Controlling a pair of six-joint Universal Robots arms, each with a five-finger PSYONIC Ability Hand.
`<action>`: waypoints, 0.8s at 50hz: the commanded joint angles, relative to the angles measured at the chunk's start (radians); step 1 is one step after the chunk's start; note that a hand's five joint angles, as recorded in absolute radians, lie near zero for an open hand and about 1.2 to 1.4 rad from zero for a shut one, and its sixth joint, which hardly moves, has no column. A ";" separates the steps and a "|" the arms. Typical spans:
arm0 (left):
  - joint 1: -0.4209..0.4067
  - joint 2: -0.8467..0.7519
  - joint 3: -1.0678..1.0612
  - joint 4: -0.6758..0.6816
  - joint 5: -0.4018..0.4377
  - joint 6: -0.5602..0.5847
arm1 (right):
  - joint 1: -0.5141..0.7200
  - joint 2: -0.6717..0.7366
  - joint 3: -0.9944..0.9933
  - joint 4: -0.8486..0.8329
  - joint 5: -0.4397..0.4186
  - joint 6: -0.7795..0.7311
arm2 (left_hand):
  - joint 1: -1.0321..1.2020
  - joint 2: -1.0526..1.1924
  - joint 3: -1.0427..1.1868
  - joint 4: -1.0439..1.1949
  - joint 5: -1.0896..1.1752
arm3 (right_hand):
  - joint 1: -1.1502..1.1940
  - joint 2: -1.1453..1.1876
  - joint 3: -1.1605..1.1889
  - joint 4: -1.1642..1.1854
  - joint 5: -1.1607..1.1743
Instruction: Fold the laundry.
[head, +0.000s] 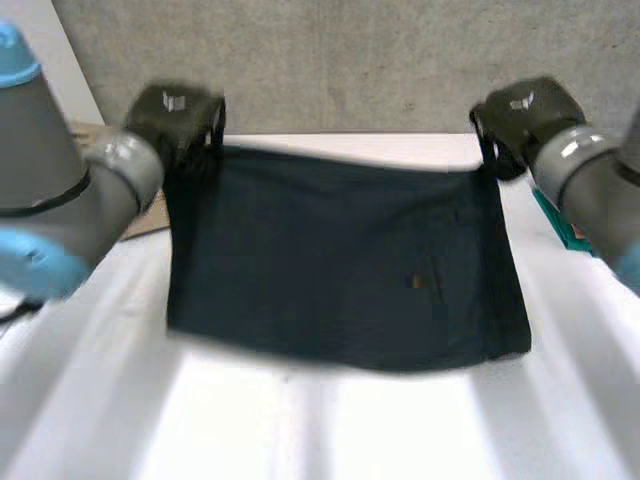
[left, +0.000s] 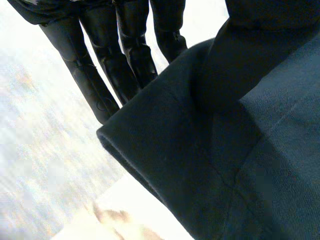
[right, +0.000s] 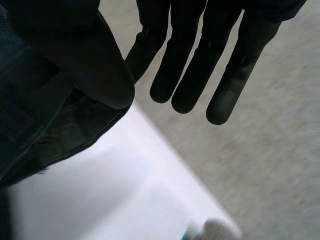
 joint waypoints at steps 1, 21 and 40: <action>-0.010 -0.035 0.186 0.467 -0.005 -0.009 | 0.010 0.060 -0.114 -0.529 0.089 0.102 | 0.255 0.199 0.204 0.198 0.235 | 0.266 0.223 0.210 0.200 0.244; -0.028 0.084 -0.274 0.475 -0.032 -0.013 | -0.018 0.066 0.047 -0.495 -0.014 0.105 | 0.255 0.199 0.204 0.198 0.235 | 0.266 0.223 0.210 0.200 0.244; -0.163 0.117 -0.630 0.108 -0.037 0.000 | -0.050 0.098 0.463 -0.192 -0.074 -0.045 | 0.255 0.199 0.204 0.198 0.235 | 0.266 0.223 0.210 0.200 0.244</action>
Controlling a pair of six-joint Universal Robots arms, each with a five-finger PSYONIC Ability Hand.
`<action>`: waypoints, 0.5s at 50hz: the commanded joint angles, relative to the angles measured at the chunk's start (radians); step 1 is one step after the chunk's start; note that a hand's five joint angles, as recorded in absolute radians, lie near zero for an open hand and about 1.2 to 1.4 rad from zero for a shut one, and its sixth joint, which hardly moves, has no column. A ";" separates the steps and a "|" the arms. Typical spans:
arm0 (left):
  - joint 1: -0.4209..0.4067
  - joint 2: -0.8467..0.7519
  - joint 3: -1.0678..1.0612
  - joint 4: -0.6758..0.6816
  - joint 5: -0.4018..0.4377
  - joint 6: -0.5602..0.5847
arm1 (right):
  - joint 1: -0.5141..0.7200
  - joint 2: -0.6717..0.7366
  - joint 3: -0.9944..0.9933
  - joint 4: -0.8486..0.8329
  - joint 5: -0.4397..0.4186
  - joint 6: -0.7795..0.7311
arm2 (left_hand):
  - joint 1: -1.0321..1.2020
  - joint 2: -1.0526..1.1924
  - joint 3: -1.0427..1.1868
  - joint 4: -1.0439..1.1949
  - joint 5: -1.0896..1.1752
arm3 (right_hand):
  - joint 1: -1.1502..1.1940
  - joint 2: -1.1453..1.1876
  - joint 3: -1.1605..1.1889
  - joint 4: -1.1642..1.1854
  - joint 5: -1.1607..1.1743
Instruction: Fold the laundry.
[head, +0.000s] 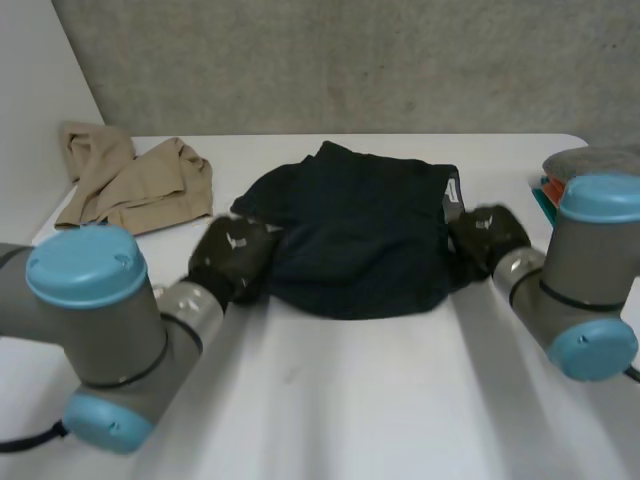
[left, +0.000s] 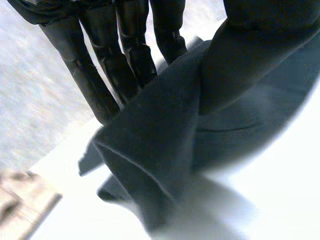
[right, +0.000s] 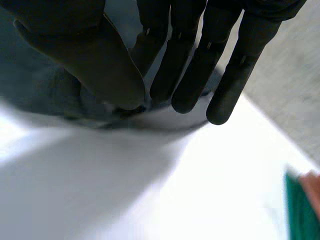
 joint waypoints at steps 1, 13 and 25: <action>-0.025 0.123 -0.058 -0.291 -0.006 0.000 | -0.005 -0.162 0.155 0.108 -0.005 -0.088 | 0.255 0.198 0.204 0.195 0.235 | 0.266 0.218 0.206 0.199 0.213; -0.091 0.345 -0.112 -0.557 -0.005 0.000 | -0.067 -0.480 0.359 0.346 0.003 -0.337 | 0.255 0.198 0.204 0.195 0.235 | 0.266 0.218 0.206 0.199 0.213; -0.155 0.311 -0.098 -0.640 0.004 -0.003 | -0.078 -0.557 0.419 0.520 -0.003 -0.398 | 0.255 0.198 0.204 0.195 0.235 | 0.266 0.218 0.206 0.199 0.213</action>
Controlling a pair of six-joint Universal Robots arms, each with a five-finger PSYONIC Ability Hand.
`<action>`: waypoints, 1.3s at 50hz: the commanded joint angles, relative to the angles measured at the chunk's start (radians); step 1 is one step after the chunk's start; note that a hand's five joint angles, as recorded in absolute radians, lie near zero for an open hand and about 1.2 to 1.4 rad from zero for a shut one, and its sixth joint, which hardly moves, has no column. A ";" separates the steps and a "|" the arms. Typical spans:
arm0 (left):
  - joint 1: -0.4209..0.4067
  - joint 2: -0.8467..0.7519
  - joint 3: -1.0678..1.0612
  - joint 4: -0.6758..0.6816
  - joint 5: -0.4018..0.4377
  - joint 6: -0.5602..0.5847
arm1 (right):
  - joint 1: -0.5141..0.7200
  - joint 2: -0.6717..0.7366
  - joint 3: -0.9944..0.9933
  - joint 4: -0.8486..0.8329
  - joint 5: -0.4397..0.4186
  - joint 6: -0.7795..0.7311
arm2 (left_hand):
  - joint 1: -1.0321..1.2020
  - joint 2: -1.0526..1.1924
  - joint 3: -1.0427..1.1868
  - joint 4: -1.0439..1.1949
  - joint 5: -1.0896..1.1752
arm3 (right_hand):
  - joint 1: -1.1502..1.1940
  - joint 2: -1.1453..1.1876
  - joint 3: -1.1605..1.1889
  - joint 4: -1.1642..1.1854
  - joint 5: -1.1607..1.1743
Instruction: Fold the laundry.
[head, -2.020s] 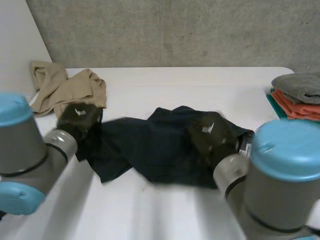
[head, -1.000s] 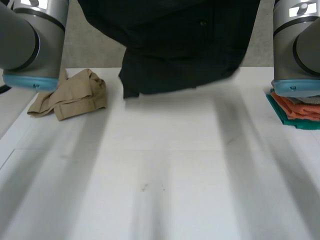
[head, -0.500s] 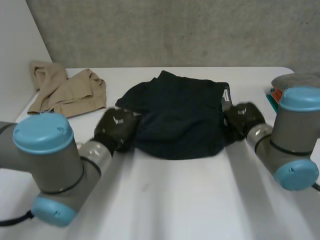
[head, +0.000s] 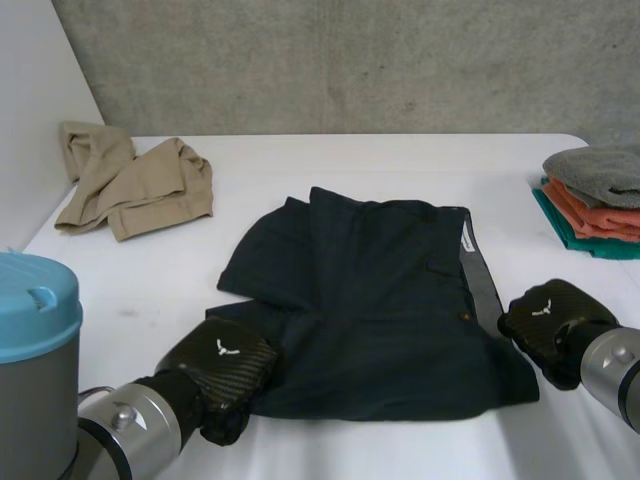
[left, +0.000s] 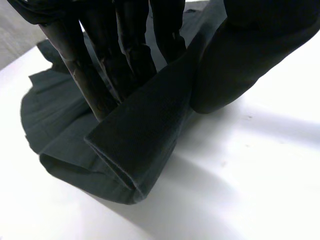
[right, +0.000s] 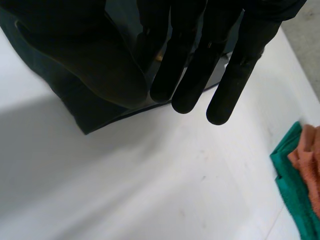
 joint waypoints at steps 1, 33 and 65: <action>-0.055 -0.004 0.013 -0.089 0.010 -0.002 | 0.000 -0.047 0.029 0.128 -0.010 -0.051 | 0.255 0.198 0.204 0.195 0.224 | 0.259 0.219 0.206 0.199 0.202; 0.078 -0.360 0.395 0.072 -0.004 -0.005 | -0.026 -0.138 0.224 -0.153 -0.220 0.255 | 0.255 0.198 0.204 0.195 0.224 | -0.656 -0.696 -0.709 -0.716 -0.713; 0.017 -0.125 0.117 -0.103 -0.021 -0.026 | -0.052 -0.174 0.225 -0.225 -0.203 0.067 | 0.255 0.198 0.204 0.195 0.224 | 0.259 0.219 0.206 0.199 0.202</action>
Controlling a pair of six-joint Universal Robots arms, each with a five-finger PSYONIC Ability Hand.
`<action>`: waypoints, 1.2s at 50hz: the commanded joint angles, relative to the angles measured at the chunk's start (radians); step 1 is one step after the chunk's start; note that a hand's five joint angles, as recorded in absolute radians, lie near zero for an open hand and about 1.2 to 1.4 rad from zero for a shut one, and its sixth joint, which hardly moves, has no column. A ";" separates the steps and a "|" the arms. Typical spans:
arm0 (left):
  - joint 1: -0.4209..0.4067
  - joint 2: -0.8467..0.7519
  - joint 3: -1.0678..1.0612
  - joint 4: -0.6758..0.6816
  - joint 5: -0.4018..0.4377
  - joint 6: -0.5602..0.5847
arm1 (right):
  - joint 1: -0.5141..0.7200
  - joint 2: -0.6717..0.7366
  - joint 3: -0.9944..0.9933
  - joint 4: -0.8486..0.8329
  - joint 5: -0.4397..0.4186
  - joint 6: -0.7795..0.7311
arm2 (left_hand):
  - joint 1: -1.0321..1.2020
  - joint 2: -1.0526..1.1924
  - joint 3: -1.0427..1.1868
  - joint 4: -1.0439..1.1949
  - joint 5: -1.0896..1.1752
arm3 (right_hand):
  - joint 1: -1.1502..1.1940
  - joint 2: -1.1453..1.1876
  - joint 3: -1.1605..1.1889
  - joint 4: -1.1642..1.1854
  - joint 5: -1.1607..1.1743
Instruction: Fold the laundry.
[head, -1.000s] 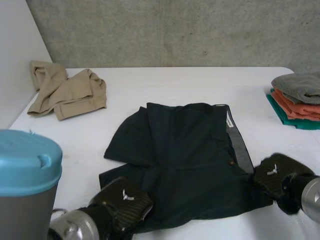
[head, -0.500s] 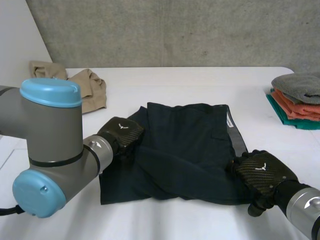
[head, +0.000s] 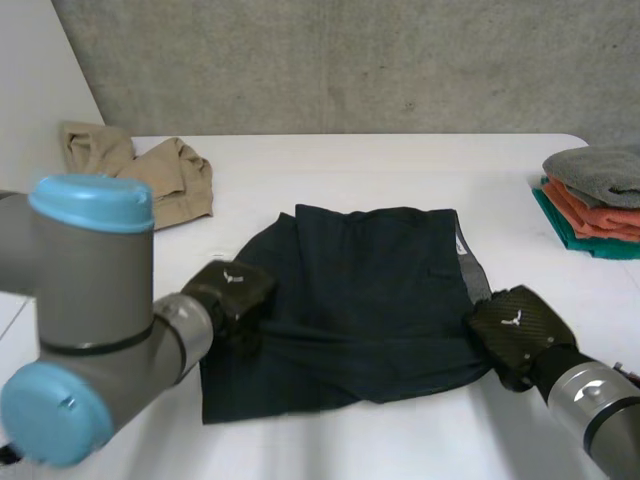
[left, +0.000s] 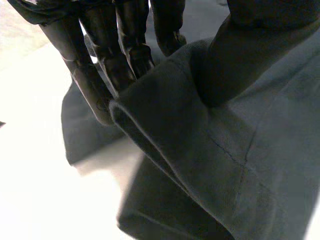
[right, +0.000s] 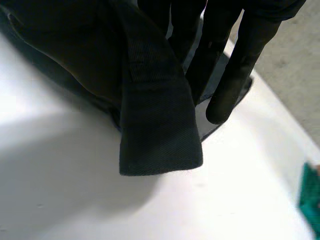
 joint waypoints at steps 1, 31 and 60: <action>-0.091 0.187 -0.199 -0.156 0.010 0.057 | -0.011 -0.192 -0.075 0.362 0.008 -0.112 | 0.255 0.198 0.204 0.195 0.216 | 0.356 0.268 0.229 0.201 0.216; 0.001 -0.170 0.328 0.222 -0.090 0.334 | 0.064 0.240 -0.632 0.377 0.197 -0.126 | 0.255 0.198 0.204 0.195 0.216 | 0.356 0.268 0.229 0.201 0.216; 0.062 -0.080 0.151 0.887 -0.086 0.295 | 0.192 0.514 -0.965 -0.313 0.254 0.069 | 0.255 0.198 0.204 0.195 0.216 | 0.356 0.268 0.229 0.201 0.216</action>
